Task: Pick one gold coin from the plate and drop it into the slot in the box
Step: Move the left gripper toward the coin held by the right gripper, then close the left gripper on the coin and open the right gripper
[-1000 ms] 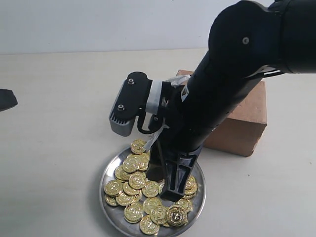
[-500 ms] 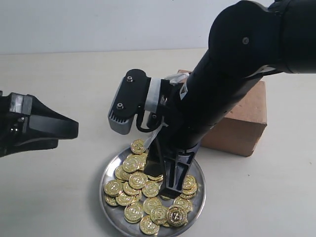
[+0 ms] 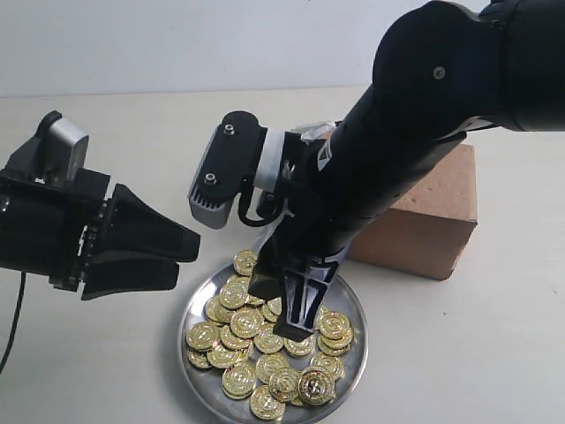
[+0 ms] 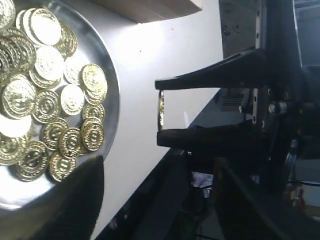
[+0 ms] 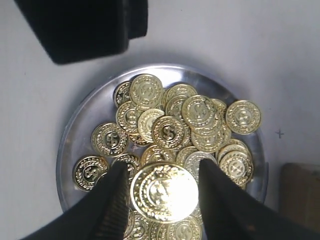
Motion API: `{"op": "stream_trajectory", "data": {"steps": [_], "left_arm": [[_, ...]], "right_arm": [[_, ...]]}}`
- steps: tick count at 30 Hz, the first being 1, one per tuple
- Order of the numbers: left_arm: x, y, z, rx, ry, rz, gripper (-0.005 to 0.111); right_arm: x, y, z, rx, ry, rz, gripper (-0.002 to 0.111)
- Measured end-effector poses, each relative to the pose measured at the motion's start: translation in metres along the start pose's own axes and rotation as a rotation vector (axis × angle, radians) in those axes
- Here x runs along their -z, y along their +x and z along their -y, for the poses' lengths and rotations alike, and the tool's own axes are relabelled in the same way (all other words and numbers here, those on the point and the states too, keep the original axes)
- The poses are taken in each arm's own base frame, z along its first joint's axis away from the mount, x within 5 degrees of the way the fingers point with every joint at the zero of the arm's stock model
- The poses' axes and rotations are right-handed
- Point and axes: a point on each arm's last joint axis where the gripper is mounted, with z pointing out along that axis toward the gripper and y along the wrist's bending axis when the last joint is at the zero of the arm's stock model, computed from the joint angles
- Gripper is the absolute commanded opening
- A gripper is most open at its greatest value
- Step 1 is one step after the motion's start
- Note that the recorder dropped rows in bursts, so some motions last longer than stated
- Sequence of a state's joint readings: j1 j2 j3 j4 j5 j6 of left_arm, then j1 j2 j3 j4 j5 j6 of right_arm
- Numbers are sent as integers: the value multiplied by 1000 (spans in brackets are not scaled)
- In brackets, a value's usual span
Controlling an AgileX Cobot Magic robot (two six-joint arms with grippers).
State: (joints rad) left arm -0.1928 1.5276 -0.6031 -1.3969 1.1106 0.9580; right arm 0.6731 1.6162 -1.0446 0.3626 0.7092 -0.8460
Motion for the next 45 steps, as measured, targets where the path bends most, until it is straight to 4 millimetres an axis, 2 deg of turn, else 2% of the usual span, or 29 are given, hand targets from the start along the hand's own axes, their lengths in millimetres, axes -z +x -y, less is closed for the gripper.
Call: {"op": "stream_trajectory", "data": {"steps": [4, 8, 14, 18, 21, 27, 32, 37, 45], "left_arm": [[-7, -13, -4, 57, 70, -5, 59], [-6, -24, 0, 38, 82, 11, 46], [-10, -25, 4, 23, 86, 4, 46], [-24, -19, 9, -5, 62, -32, 46], [-27, -19, 11, -16, 46, -34, 46], [-29, -22, 5, -2, 6, -12, 46], [-44, -25, -8, 41, 4, -61, 46], [-45, -35, -2, 17, 29, -54, 46], [-54, -30, 4, -5, 30, -85, 46]], "right_arm": [[0, -1, 1, 2, 13, 12, 26], [0, -1, 1, 2, 16, 14, 26], [0, -2, 2, 3, 27, 22, 26], [0, -3, 3, 3, 35, 29, 26], [0, -3, 3, 3, 35, 29, 26], [0, -3, 3, 3, 36, 31, 26], [0, -3, 3, 3, 36, 31, 26], [0, -3, 3, 3, 36, 31, 26], [0, -3, 3, 3, 36, 31, 26]]}}
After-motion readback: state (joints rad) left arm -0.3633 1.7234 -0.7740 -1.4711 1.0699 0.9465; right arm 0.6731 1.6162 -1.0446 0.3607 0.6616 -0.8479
